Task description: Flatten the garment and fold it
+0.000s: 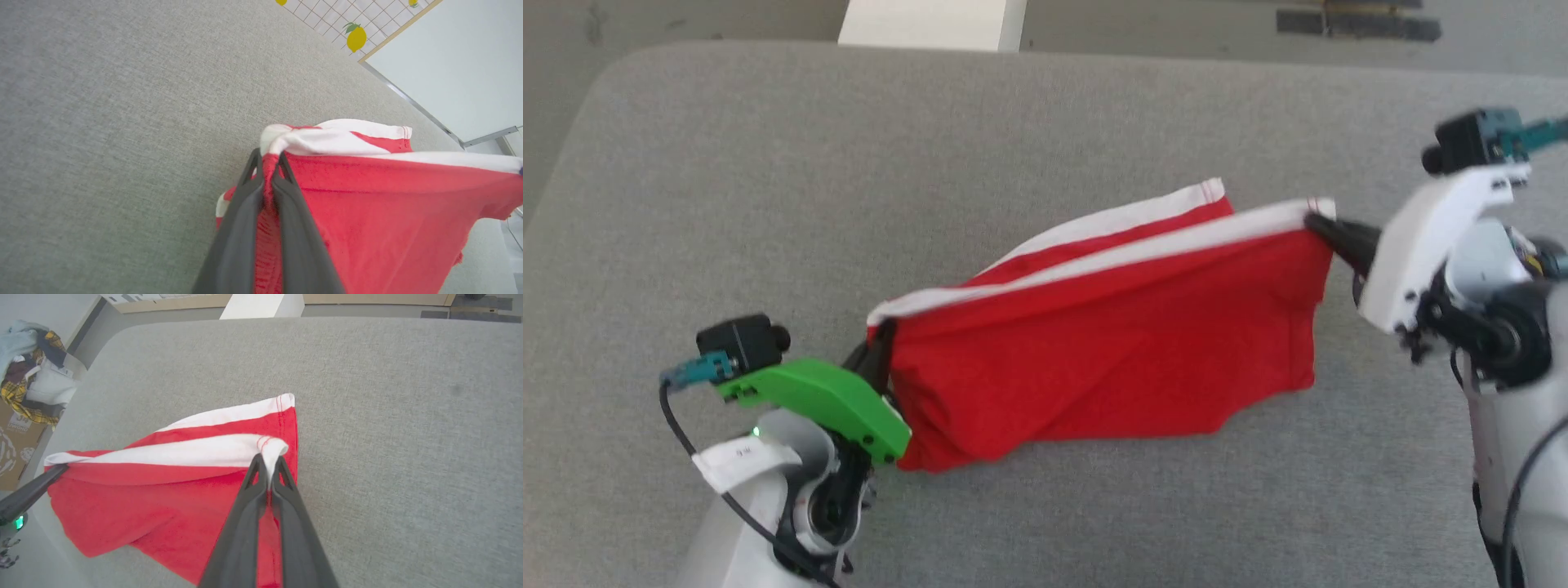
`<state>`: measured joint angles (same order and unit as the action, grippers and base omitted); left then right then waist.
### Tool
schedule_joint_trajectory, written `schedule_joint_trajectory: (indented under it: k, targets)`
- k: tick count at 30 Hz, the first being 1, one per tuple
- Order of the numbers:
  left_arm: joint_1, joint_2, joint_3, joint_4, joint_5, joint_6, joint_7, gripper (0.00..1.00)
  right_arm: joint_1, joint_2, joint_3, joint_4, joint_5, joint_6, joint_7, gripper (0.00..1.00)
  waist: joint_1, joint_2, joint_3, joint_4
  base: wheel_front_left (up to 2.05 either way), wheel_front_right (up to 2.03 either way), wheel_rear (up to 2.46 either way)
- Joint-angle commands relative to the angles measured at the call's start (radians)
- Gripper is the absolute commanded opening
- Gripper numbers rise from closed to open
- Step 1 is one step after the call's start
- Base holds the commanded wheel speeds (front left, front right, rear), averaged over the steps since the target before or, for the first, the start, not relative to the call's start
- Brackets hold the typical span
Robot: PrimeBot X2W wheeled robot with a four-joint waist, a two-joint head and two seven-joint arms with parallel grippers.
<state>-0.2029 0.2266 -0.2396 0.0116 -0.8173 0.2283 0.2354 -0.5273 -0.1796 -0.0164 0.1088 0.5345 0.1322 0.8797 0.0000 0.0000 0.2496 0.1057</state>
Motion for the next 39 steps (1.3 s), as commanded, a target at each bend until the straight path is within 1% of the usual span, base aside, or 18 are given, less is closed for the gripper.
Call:
schedule_joint_trajectory:
  k: [1, 6, 10, 16, 17, 18, 19, 23, 26, 29, 31, 34, 36, 39]
  targets:
    - [-0.033, 0.000, 0.008, 0.013, 0.012, -0.007, -0.012, 0.00, -0.045, -0.001, 0.011, 0.039, -0.024, -0.002, -0.023, 0.00, 0.0000, 0.0000, 0.095, 0.028, 0.00, 0.00, 0.00]
    - [-0.096, -0.009, 0.017, 0.045, 0.009, -0.020, -0.032, 0.00, -0.196, 0.010, 0.032, 0.204, -0.111, -0.002, -0.096, 0.00, 0.0000, 0.0000, 0.163, 0.052, 0.00, 0.00, 0.00]
    - [-0.125, -0.020, 0.016, 0.074, 0.004, -0.029, -0.041, 0.00, -0.280, 0.015, 0.045, 0.310, -0.163, -0.002, -0.132, 0.00, 0.0000, 0.0000, 0.199, 0.067, 0.00, 0.00, 0.00]
    - [-0.149, -0.041, 0.007, 0.110, -0.007, -0.044, -0.049, 0.00, -0.343, 0.029, 0.097, 0.420, -0.175, -0.002, -0.163, 0.00, 0.0000, 0.0000, 0.222, 0.076, 0.00, 0.00, 0.00]
    - [-0.155, -0.045, 0.001, 0.120, -0.012, -0.054, -0.050, 0.24, -0.352, 0.029, 0.117, 0.461, -0.168, -0.002, -0.181, 0.00, 0.0000, 0.0000, 0.217, 0.076, 0.00, 0.00, 0.00]
    - [-0.156, -0.045, -0.001, 0.121, -0.013, -0.058, -0.050, 1.00, -0.353, 0.029, 0.122, 0.474, -0.160, -0.002, -0.191, 0.80, 0.0000, 0.0000, 0.210, 0.076, 0.00, 0.00, 0.00]
    - [-0.158, -0.044, 0.000, 0.121, -0.013, -0.060, -0.054, 1.00, -0.354, 0.029, 0.125, 0.480, -0.154, -0.002, -0.204, 1.00, 0.0000, 0.0000, 0.204, 0.074, 0.00, 0.00, 0.00]
    - [-0.157, -0.037, 0.013, 0.094, -0.011, -0.073, -0.083, 1.00, -0.345, 0.022, 0.127, 0.480, -0.108, -0.002, -0.285, 1.00, 0.0000, 0.0000, 0.158, 0.067, 0.00, 0.00, 0.00]
    - [-0.138, -0.018, 0.029, 0.046, 0.015, -0.083, -0.142, 1.00, -0.315, 0.007, 0.125, 0.463, -0.081, -0.002, -0.347, 1.00, 0.0000, 0.0000, 0.108, 0.058, 0.00, 0.00, 0.00]
    - [-0.105, 0.035, 0.028, -0.002, 0.118, -0.092, -0.254, 1.00, -0.258, -0.022, 0.133, 0.430, -0.106, -0.002, -0.409, 1.00, 0.0000, 0.0000, 0.053, 0.047, 0.00, 0.00, 0.00]
    - [-0.072, 0.069, 0.016, -0.021, 0.206, -0.085, -0.335, 1.00, -0.205, -0.032, 0.132, 0.406, -0.131, -0.002, -0.435, 1.00, 0.0000, 0.0000, 0.017, 0.042, 0.00, 0.00, 0.00]
    - [-0.013, 0.102, -0.019, -0.032, 0.313, -0.069, -0.415, 1.00, -0.111, -0.044, 0.126, 0.358, -0.176, -0.002, -0.453, 1.00, 0.0000, 0.0000, -0.023, 0.040, 0.00, 0.00, 0.00]
    - [0.030, 0.105, -0.038, -0.033, 0.350, -0.057, -0.442, 1.00, -0.035, -0.045, 0.118, 0.315, -0.209, -0.002, -0.451, 1.00, 0.0000, 0.0000, -0.045, 0.042, 0.00, 0.00, 0.00]
    - [0.093, 0.088, -0.046, -0.037, 0.357, -0.038, -0.460, 1.00, 0.084, -0.028, 0.093, 0.240, -0.239, -0.002, -0.419, 1.00, 0.0000, 0.0000, -0.064, 0.046, 0.00, 0.00, 0.00]
